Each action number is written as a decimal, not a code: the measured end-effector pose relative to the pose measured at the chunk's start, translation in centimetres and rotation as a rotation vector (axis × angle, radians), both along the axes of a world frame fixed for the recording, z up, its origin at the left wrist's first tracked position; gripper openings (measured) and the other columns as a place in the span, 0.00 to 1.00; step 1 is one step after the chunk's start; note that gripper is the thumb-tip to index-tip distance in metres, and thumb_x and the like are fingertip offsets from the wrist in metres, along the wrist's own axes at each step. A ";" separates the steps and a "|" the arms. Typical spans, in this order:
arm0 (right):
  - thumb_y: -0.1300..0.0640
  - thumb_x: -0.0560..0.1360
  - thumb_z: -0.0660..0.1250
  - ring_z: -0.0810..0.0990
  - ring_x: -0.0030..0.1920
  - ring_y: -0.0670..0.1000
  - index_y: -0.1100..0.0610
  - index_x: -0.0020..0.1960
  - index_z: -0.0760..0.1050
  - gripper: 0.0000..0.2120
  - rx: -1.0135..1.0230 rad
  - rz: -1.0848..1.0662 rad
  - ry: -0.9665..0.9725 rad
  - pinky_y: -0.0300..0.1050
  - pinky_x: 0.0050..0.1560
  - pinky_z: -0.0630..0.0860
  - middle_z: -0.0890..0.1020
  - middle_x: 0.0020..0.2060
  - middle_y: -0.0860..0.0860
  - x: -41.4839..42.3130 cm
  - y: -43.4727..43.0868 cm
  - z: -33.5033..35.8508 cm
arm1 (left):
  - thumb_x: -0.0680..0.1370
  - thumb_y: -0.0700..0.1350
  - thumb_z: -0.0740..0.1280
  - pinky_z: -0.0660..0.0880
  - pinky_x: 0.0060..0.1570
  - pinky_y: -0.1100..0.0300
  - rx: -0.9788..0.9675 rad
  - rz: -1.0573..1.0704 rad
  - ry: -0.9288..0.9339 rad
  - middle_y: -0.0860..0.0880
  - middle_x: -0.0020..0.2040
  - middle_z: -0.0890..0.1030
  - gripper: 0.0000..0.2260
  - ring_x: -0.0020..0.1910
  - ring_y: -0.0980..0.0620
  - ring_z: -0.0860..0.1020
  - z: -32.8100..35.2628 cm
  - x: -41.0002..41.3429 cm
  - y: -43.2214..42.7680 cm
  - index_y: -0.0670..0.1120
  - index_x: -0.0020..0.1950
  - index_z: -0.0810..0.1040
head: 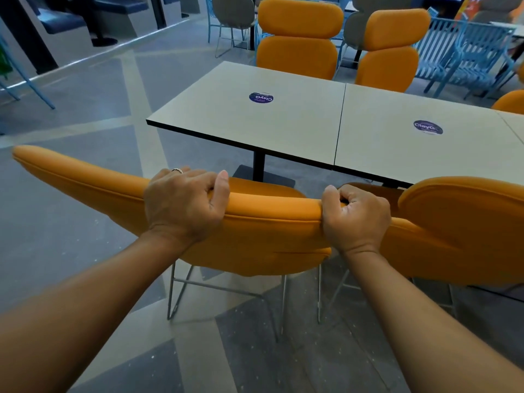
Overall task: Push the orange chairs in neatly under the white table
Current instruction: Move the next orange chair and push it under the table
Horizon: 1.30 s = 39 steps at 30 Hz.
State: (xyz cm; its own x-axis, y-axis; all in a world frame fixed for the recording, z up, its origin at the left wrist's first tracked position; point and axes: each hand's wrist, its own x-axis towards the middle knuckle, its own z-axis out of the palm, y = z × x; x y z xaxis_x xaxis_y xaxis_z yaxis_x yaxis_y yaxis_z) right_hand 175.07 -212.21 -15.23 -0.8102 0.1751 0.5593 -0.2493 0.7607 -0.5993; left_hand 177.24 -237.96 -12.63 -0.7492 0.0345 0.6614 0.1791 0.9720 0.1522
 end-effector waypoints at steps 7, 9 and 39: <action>0.41 0.75 0.54 0.65 0.23 0.44 0.51 0.26 0.66 0.23 -0.005 -0.012 -0.031 0.36 0.30 0.57 0.66 0.21 0.45 -3.5 -0.3 0.1 | 0.82 0.53 0.55 0.60 0.37 0.59 0.000 -0.017 -0.025 0.50 0.31 0.77 0.20 0.30 0.54 0.68 0.3 -3.5 -0.3 0.48 0.37 0.80; 0.41 0.75 0.54 0.66 0.24 0.45 0.52 0.26 0.67 0.23 -0.006 -0.007 -0.040 0.36 0.30 0.58 0.67 0.21 0.46 -4.1 -0.2 0.1 | 0.82 0.54 0.54 0.61 0.37 0.58 0.000 -0.016 -0.044 0.52 0.30 0.76 0.22 0.30 0.53 0.68 0.2 -3.8 -0.3 0.48 0.36 0.79; 0.14 0.61 0.51 0.79 0.42 0.47 0.46 0.48 0.78 0.41 0.658 0.097 -0.306 0.50 0.49 0.76 0.80 0.40 0.44 -0.5 -13.8 4.1 | 0.64 0.77 0.56 0.62 0.59 0.44 -0.234 -0.154 -0.442 0.48 0.54 0.81 0.36 0.56 0.43 0.76 2.0 -3.2 -16.8 0.52 0.58 0.76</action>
